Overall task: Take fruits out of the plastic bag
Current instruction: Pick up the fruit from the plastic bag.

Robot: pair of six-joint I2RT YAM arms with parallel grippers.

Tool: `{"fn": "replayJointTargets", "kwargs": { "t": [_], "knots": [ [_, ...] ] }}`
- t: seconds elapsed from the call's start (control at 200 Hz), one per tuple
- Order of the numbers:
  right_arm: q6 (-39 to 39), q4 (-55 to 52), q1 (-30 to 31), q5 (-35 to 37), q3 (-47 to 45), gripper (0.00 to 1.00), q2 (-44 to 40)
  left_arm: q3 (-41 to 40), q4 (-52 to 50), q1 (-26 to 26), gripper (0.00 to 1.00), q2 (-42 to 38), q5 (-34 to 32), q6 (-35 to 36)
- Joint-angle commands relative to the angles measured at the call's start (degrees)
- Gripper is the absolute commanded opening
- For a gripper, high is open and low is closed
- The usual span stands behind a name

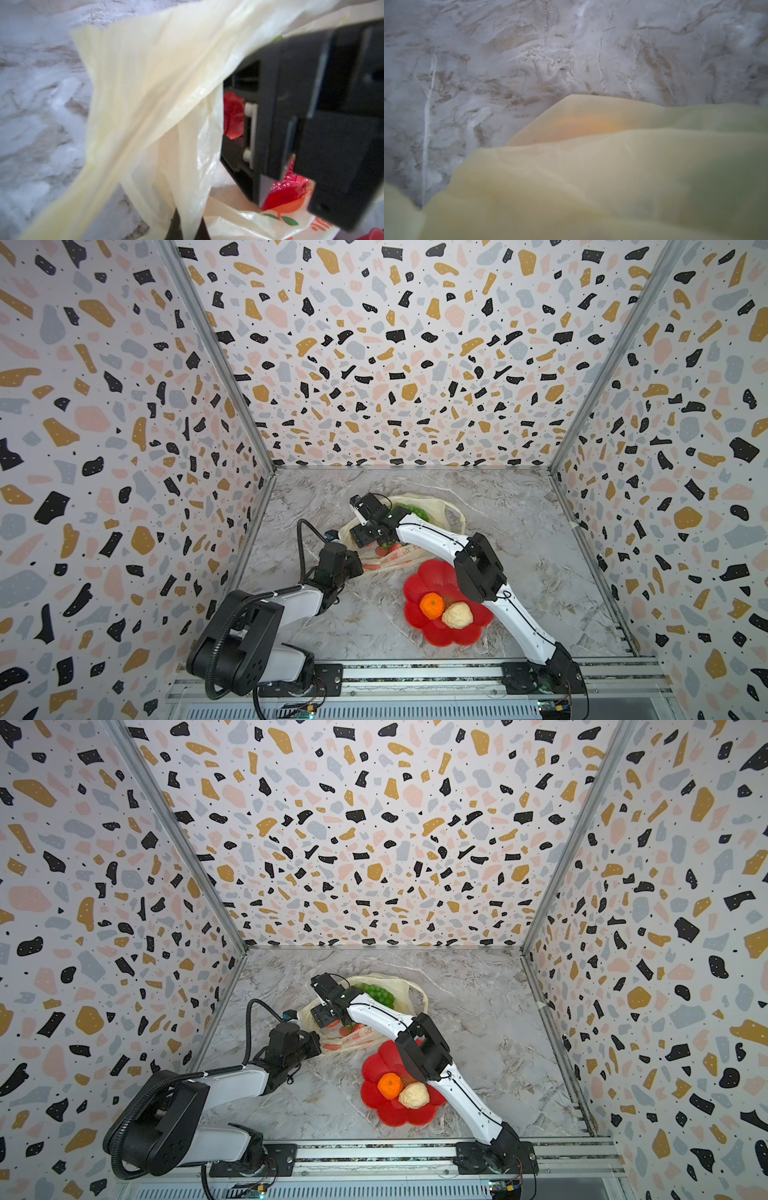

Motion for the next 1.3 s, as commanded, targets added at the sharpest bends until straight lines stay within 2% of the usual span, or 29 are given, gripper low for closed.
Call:
{"fn": "replayJointTargets", "kwargs": {
  "t": [0.0,0.06,0.195,0.436,0.826,1.297],
  "knots": [
    [1.19,-4.35,-0.43,-1.30,3.63,0.81,0.10,-0.72,2.50,0.36,0.03,-0.33,0.27,-0.16],
    [1.05,-5.18,-0.42,-1.99,4.65,0.80,0.71,-0.66,2.50,0.35,0.03,-0.18,0.32,-0.16],
    [1.01,-5.61,-0.34,-2.80,4.17,0.70,-0.94,-0.66,2.41,0.46,0.03,-0.11,0.27,-0.08],
    [-0.06,-0.99,1.22,-2.68,-3.78,0.64,-12.11,-0.49,2.34,0.40,0.03,0.01,0.27,-0.07],
    [0.24,18.42,1.73,-3.96,-41.05,0.63,-39.48,-0.66,2.31,0.64,0.03,-0.41,0.34,0.03],
    [1.35,35.64,1.60,4.44,-81.01,0.61,-72.18,-0.75,2.68,0.58,0.03,0.16,0.50,0.06]
  ]
}}
